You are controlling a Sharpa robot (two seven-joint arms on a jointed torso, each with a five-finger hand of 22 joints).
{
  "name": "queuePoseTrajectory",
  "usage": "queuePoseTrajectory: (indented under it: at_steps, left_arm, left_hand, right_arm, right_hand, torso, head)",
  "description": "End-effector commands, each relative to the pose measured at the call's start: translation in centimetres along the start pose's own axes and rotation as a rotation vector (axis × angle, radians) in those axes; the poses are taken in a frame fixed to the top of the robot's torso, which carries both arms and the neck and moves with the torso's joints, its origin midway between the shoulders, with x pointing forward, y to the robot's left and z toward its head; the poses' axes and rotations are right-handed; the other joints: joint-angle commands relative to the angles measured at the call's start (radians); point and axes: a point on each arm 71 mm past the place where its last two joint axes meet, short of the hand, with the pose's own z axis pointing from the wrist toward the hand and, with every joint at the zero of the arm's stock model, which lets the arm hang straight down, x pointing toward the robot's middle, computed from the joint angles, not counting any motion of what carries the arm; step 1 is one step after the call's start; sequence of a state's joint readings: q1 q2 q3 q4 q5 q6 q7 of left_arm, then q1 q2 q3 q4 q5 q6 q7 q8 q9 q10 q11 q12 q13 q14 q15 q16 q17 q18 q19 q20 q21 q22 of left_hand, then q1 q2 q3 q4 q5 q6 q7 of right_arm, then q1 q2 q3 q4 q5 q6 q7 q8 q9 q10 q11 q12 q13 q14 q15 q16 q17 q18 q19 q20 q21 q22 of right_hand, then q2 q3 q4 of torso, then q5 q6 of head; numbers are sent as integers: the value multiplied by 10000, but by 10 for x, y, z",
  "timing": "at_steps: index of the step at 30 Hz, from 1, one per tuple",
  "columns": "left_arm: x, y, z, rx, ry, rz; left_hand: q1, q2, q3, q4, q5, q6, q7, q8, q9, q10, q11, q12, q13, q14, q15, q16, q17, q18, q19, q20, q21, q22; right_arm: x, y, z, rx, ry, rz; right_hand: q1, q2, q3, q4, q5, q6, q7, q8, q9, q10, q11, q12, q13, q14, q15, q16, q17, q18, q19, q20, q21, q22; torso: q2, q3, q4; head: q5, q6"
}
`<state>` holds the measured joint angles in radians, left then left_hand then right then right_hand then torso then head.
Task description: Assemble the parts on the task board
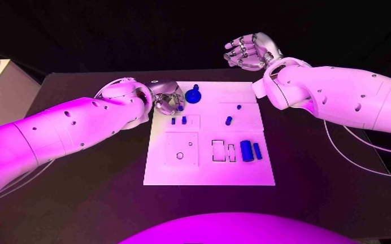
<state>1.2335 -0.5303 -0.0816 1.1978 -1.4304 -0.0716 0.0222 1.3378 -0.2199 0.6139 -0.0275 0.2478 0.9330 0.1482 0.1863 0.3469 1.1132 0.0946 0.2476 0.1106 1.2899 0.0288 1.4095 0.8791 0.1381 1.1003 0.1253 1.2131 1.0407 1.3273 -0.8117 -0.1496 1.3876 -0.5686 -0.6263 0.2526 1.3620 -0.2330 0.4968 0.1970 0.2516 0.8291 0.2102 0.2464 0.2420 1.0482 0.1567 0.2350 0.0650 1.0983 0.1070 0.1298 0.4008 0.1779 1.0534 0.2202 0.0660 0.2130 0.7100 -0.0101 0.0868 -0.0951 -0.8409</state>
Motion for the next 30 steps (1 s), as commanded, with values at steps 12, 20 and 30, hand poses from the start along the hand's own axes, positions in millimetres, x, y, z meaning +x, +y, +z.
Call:
queuePoseTrajectory:
  at_steps: [12, 20, 30]
  left_arm:
    - [-2, 4, -3, -159, -200, 50]
    - [-7, 14, -7, -332, -484, 120]
    - [-29, 38, -31, -802, -1710, -1092]
  left_hand:
    - [-45, -114, -18, 32, -30, -528, -94, -362, -177, -66, 27, -89, 67, -89, 11, -5, -60, -8, 79, 49, -64, 1]
    - [22, -148, -9, -10, -25, -639, -100, -439, -227, -66, 21, -103, 83, -57, 3, 15, -1, -17, 124, 44, -42, 37]
    - [336, 89, 258, -162, -13, 135, 161, -37, -166, 188, 26, 52, 246, -541, -15, -386, -1159, 67, -96, 13, -197, -228]
  right_arm:
    - [0, 0, 0, -69, 183, -49]
    - [-7, -7, -3, -34, 511, -483]
    - [-23, -19, -14, -248, 1702, -1776]
  right_hand:
    - [-29, 16, 38, -216, -120, 100, 188, -71, -19, -93, 81, -130, -22, -48, 101, -144, -108, 53, -88, 44, -19, -145]
    - [165, 16, 45, -572, -902, 337, 37, -45, -5, -153, -8, -262, -17, 390, -25, -44, -210, 75, 251, -66, 130, -366]
    - [774, 408, -325, -1466, -549, 1288, -296, 71, 9, 986, -501, -194, 5, 2827, -894, 1457, 723, 11, 2391, -1104, 1919, 518]
  torso:
    - [0, 0, 5]
    - [-10, 4, 8]
    - [-6, 17, -3]
  head:
    - [20, 41]
    - [38, 100]
    - [-155, 260]
